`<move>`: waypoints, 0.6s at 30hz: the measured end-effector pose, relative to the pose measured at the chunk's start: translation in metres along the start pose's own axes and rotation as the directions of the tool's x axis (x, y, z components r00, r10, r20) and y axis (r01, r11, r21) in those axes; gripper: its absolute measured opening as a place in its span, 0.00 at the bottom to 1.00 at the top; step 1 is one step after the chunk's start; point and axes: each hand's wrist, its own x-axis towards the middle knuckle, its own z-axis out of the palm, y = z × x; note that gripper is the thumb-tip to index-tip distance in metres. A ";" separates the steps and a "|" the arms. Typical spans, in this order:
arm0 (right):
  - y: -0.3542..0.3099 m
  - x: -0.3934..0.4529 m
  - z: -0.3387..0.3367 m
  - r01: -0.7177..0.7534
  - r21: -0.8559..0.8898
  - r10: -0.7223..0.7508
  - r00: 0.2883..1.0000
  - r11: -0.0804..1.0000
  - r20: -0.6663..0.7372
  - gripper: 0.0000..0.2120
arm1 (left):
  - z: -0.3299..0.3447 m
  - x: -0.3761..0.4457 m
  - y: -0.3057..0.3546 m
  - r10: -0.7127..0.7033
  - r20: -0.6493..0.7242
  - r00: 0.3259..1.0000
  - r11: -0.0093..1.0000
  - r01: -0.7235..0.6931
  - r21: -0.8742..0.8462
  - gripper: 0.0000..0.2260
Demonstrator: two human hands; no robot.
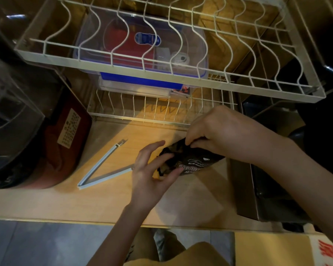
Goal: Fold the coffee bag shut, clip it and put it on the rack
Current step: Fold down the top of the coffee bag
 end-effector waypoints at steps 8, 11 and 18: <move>0.001 -0.005 0.000 -0.172 0.232 0.203 0.972 0.957 -0.120 0.19 | 0.012 0.022 0.004 -0.284 0.184 0.941 0.853 0.335 -0.400 0.11; 0.000 -0.008 0.005 -0.143 0.227 0.180 0.972 0.963 -0.149 0.11 | 0.017 0.022 0.001 -0.337 0.178 0.924 0.802 0.381 -0.460 0.06; -0.004 -0.003 0.013 -0.151 0.199 0.182 0.972 0.968 -0.151 0.09 | 0.020 0.028 -0.003 -0.433 0.180 0.883 0.719 0.459 -0.522 0.06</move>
